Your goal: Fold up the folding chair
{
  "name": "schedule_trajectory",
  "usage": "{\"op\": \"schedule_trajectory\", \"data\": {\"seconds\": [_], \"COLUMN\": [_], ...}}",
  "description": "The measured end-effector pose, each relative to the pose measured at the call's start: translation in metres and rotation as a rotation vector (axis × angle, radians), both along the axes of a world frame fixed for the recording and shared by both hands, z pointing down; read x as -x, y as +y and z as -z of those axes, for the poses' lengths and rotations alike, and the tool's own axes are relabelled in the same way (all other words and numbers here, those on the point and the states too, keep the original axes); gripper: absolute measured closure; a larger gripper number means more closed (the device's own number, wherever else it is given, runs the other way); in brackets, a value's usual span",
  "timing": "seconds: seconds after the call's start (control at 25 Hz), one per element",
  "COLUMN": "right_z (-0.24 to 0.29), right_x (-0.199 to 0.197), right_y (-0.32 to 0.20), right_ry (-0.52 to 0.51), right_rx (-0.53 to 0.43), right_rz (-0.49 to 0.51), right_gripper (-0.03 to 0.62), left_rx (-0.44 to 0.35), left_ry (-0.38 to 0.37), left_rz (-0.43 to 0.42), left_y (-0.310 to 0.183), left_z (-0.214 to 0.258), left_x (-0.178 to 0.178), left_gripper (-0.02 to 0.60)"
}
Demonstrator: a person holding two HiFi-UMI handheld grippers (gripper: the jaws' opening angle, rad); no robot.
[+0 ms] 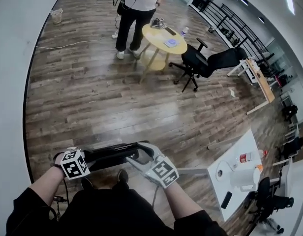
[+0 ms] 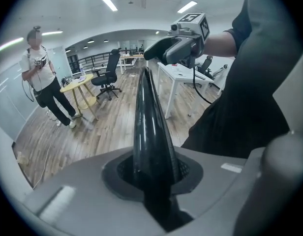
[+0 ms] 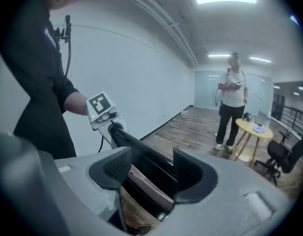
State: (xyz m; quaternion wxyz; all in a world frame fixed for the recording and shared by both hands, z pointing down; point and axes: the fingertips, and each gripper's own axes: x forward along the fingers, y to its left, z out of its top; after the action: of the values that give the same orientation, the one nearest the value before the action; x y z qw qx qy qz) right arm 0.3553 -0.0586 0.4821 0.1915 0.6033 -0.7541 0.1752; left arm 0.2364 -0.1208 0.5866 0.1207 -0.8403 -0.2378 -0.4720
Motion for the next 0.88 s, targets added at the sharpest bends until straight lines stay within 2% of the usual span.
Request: {"op": "schedule_trajectory", "data": {"seconds": [0.28, 0.48, 0.56, 0.64, 0.88], "right_z": [-0.025, -0.072, -0.089, -0.098, -0.101], "right_x": [-0.007, -0.003, -0.002, 0.004, 0.022], "right_y": [-0.015, -0.02, -0.015, -0.003, 0.027], "right_ry": [0.303, 0.496, 0.544, 0.541, 0.403], "right_rx": [0.061, 0.153, 0.187, 0.213, 0.297], "right_rz": [0.351, 0.659, 0.772, 0.842, 0.953], "right_gripper": [0.332, 0.332, 0.378, 0.444, 0.525], "left_rx": [-0.012, -0.009, -0.006, 0.002, -0.014], "left_ry": [-0.022, -0.026, -0.03, -0.033, -0.015], "left_rz": [0.054, 0.065, 0.083, 0.088, 0.089], "left_y": [-0.012, -0.013, -0.009, -0.001, 0.023], "left_z": [-0.002, -0.002, -0.003, -0.005, -0.004], "left_x": [0.002, 0.005, 0.004, 0.006, 0.018], "left_gripper": [0.511, 0.509, 0.508, 0.506, 0.517]}}
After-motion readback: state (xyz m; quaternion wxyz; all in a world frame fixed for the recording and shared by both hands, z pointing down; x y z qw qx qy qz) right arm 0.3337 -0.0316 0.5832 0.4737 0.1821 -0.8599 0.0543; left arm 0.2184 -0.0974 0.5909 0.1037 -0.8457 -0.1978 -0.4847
